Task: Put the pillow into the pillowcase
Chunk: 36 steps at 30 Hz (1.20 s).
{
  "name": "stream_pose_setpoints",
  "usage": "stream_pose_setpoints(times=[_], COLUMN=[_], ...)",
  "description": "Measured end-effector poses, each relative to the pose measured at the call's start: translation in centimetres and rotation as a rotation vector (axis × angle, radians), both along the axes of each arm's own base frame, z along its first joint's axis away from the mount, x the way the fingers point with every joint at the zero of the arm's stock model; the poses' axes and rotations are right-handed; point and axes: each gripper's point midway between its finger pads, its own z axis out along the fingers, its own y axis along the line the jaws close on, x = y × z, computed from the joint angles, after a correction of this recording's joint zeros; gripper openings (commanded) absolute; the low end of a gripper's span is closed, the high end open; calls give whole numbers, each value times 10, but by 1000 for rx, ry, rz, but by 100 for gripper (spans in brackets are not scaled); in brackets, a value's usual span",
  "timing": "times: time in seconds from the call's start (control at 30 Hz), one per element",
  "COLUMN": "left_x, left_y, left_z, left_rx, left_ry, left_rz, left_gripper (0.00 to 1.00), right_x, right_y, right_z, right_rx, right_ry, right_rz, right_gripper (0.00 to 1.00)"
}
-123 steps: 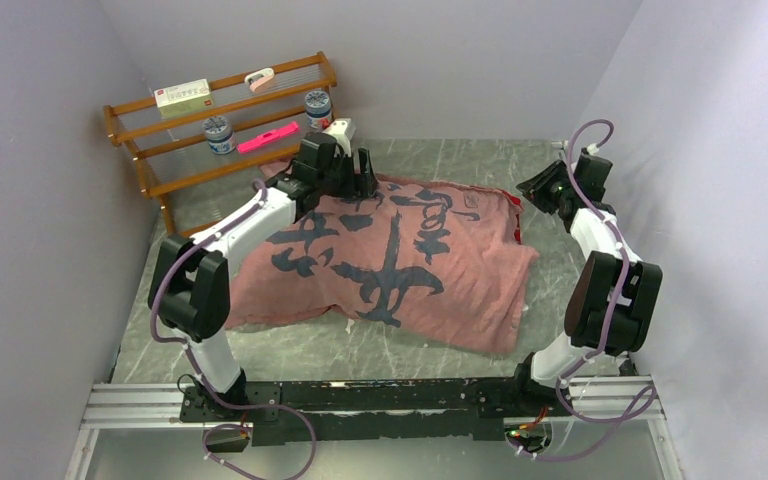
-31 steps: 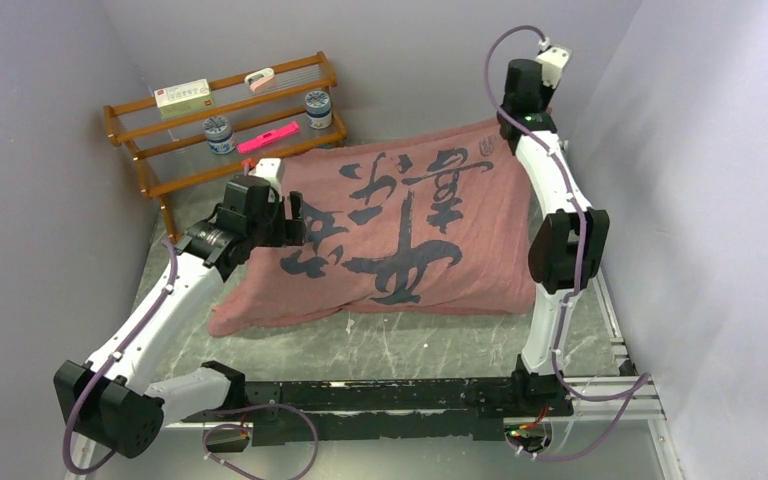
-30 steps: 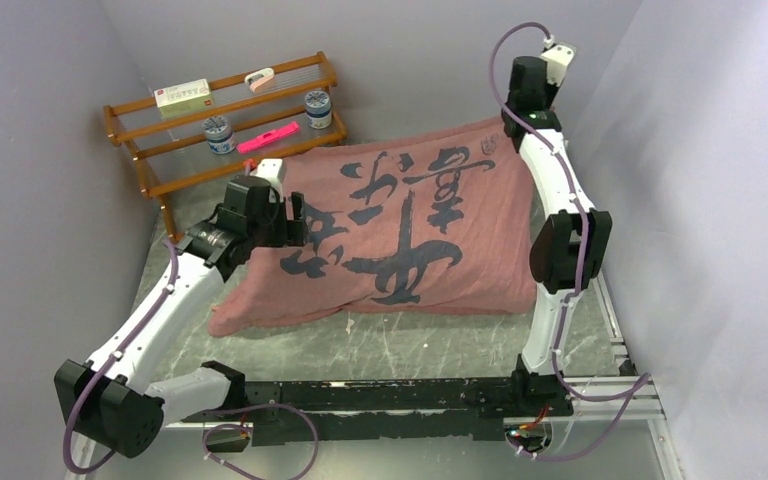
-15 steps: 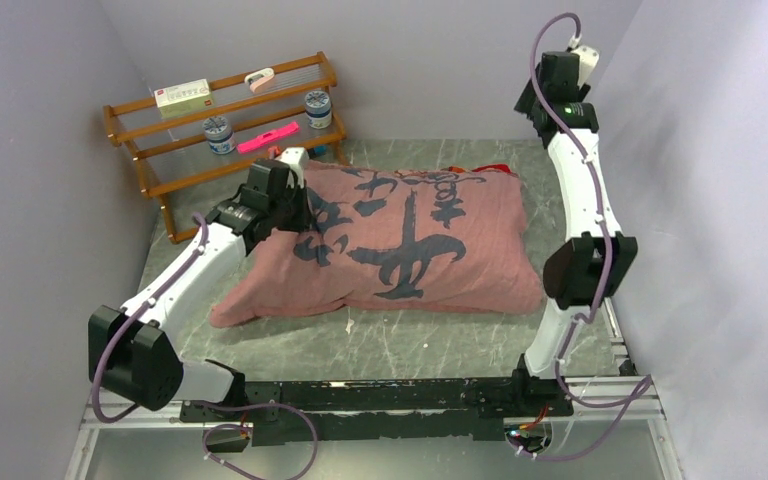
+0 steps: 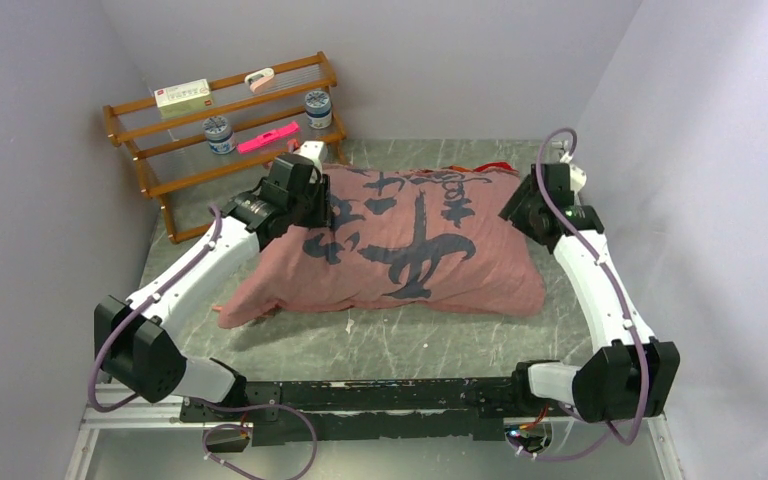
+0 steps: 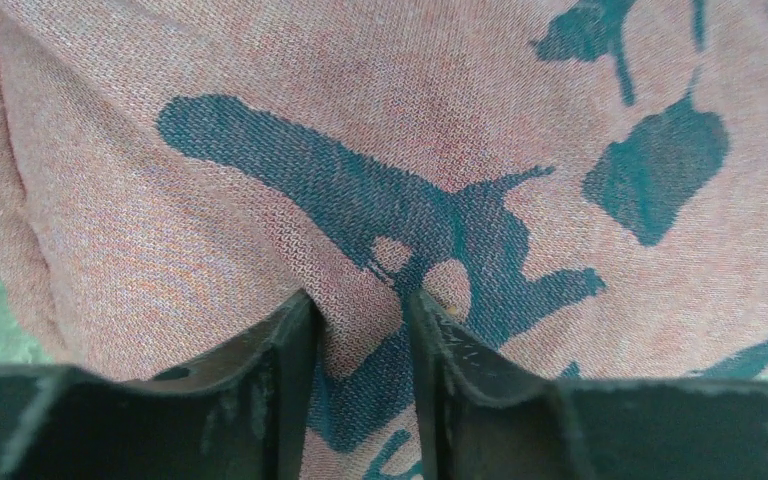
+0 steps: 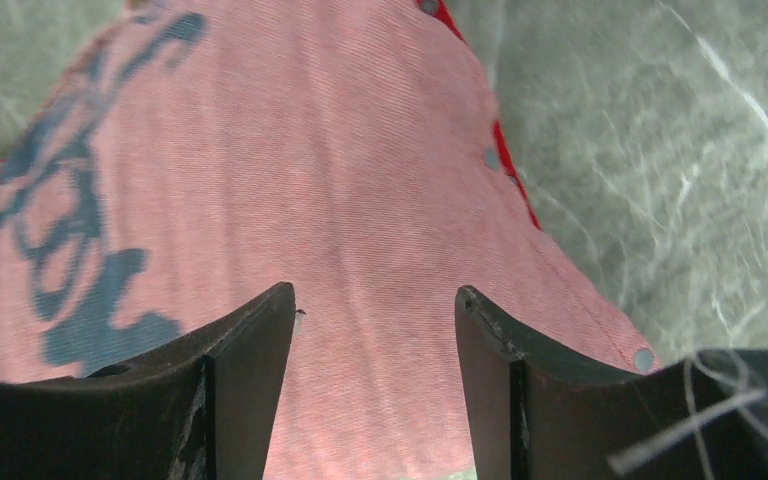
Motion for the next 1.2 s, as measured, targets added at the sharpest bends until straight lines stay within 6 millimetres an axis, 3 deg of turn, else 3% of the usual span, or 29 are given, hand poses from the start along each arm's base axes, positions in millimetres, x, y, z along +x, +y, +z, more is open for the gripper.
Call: stream_pose_setpoints(times=[0.1, 0.2, 0.23, 0.3, 0.47, 0.5, 0.53, 0.63, 0.77, 1.0, 1.1, 1.2], left_x=[-6, -8, -9, -8, -16, -18, -20, -21, -18, -10, -10, -13], left_y=[8, 12, 13, 13, 19, 22, 26, 35, 44, 61, 69, 62], left_z=[-15, -15, -12, -4, 16, 18, 19, 22, 22, 7, -7, -18], left_rx=[40, 67, 74, 78, 81, 82, 81, 66, 62, 46, 32, 18], left_ry=[39, 44, 42, 23, -15, -15, -15, -12, -11, 33, 72, 109], left_rz=[16, 16, 15, 8, -1, 3, 8, 20, 40, 77, 84, 36], left_gripper=[65, 73, 75, 76, 83, 94, 96, 97, 97, 97, 97, 97], right_x=[-14, -20, -20, -17, -10, -10, -11, -15, -19, -22, -27, -27], right_y=[-6, -9, -9, -8, -26, -34, -42, -65, -74, -85, -103, -110], right_z=[-24, -50, -54, -61, -73, -76, -77, -75, -61, -32, -24, -25], right_rx=[-5, -6, -7, -5, -63, -74, -82, -92, -110, -155, -211, -221], right_ry=[35, 64, 67, 58, 79, 87, 89, 71, 21, -40, -55, -61], right_rz=[-46, -68, -68, -69, -138, -164, -192, -267, -298, -344, -411, -431], right_gripper=[55, 41, 33, 1, 0, 0, 0, 0, 0, 0, 0, 0])
